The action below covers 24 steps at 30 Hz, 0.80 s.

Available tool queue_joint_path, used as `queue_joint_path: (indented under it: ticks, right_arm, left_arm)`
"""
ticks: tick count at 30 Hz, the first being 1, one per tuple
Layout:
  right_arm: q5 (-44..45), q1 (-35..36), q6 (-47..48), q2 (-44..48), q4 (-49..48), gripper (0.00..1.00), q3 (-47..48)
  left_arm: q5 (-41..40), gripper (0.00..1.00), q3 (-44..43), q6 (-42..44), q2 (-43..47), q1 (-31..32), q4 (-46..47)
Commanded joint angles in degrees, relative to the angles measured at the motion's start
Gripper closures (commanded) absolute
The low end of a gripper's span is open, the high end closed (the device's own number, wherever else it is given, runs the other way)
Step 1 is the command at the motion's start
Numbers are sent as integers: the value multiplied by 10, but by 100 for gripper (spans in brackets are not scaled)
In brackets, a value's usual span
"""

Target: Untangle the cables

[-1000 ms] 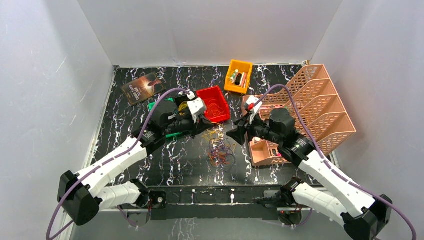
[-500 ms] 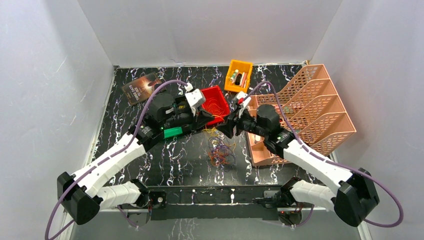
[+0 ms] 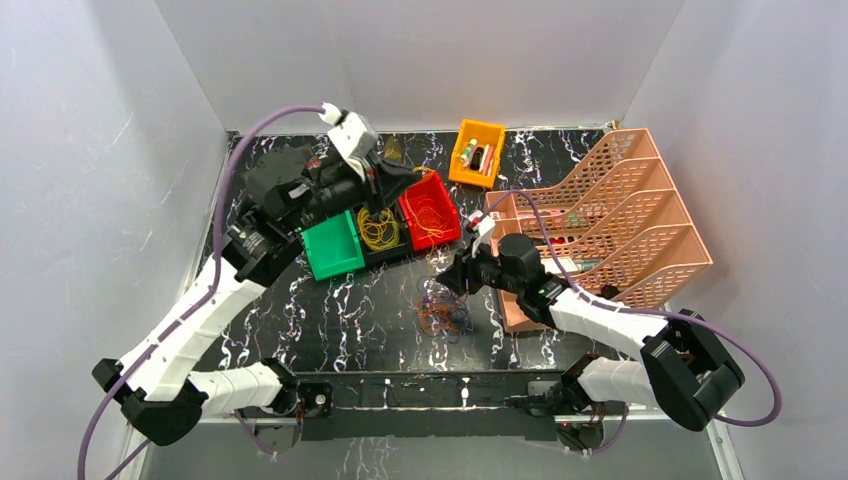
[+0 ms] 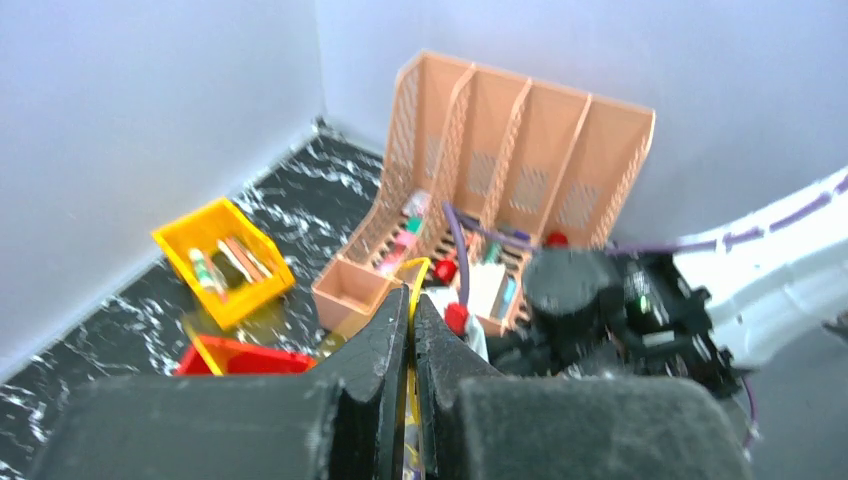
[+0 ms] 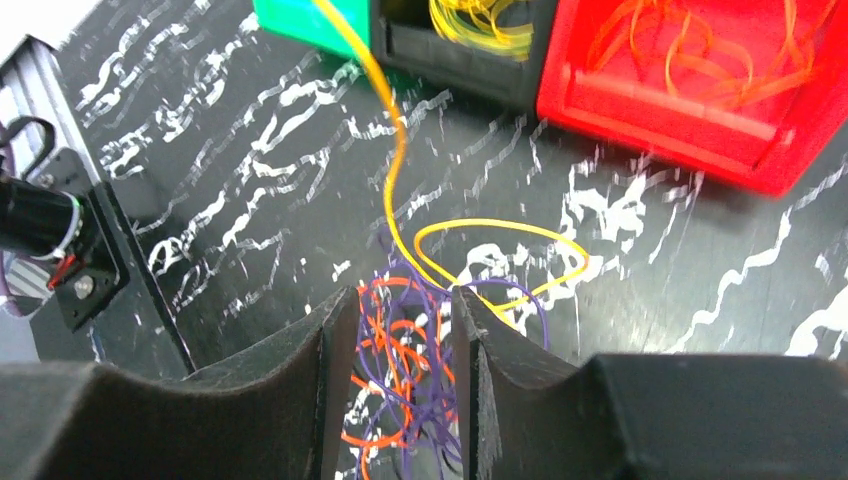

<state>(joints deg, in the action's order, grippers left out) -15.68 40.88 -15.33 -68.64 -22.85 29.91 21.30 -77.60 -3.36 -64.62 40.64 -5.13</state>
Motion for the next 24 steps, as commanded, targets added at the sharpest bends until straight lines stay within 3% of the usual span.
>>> queue_joint_path:
  ticks: [1,11,19,24]
  right_arm:
    - [39,6,-34,18,-13,53,-43]
    - [83,6,-68,107,48,54,-117]
    - [125,5,-94,139,120,58,-123]
    - [121,5,-85,181,124,46,-121]
  left_arm:
    - [-56,100,-77,-12,-9,1,-26]
    - [-100,100,-220,23,-66,1,-77]
    - [-138,100,-384,67,-131,1,-128]
    - [-132,100,-433,81,-160,1,-142]
